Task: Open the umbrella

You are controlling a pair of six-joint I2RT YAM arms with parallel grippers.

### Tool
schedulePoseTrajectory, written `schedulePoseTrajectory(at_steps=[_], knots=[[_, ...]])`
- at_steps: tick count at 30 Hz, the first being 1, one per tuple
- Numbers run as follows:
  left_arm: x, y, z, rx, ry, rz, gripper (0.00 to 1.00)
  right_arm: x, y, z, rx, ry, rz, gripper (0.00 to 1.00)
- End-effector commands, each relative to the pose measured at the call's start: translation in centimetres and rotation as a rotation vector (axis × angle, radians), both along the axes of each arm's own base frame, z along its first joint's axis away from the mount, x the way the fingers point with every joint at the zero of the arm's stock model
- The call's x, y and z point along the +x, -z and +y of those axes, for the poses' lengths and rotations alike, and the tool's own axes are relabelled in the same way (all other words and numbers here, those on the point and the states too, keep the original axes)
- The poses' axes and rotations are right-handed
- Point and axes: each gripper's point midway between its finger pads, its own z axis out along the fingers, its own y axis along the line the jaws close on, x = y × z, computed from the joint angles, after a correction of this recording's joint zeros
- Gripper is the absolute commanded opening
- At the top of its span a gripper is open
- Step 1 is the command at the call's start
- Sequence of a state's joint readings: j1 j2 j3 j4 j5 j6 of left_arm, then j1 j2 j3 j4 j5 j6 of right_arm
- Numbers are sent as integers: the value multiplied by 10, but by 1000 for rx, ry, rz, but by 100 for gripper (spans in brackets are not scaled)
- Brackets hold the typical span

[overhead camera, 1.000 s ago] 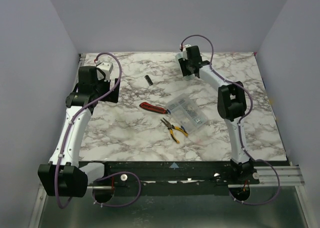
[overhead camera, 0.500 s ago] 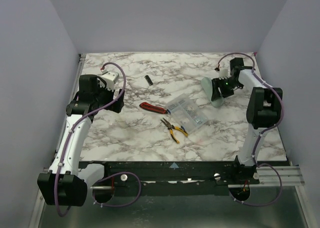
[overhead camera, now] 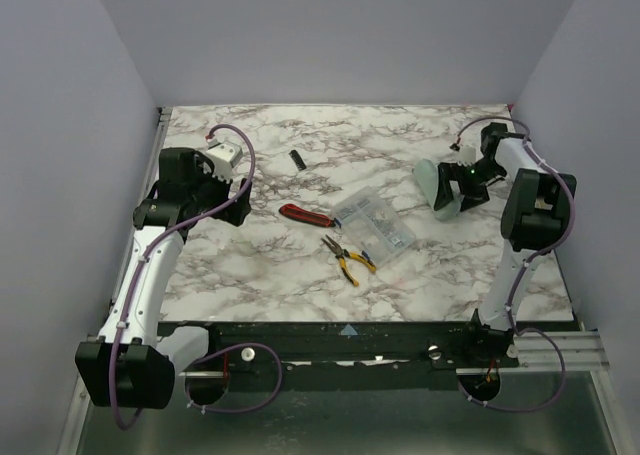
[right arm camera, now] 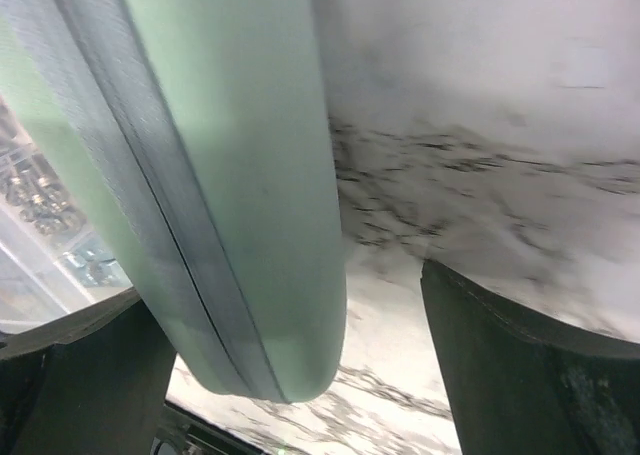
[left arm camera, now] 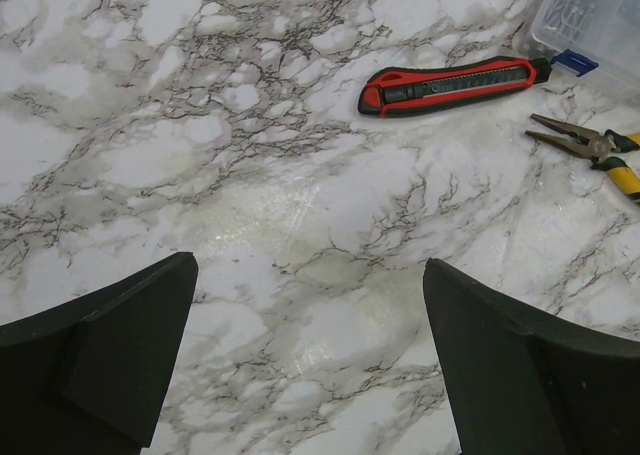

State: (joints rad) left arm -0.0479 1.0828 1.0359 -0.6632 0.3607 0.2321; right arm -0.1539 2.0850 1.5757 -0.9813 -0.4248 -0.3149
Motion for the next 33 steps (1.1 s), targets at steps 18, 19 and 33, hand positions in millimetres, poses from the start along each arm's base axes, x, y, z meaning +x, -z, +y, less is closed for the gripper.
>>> schedulePoseTrajectory(at_steps=[18,19,33], knots=[[11,-6,-4,11,51,-28,98,105,-84,-66,-238,-88,-448,98],[12,-8,-4,14,53,-33,98,112,-84,-66,-260,-97,-469,98],[24,-21,-6,25,89,-71,98,124,-52,-25,-243,-156,-407,95]])
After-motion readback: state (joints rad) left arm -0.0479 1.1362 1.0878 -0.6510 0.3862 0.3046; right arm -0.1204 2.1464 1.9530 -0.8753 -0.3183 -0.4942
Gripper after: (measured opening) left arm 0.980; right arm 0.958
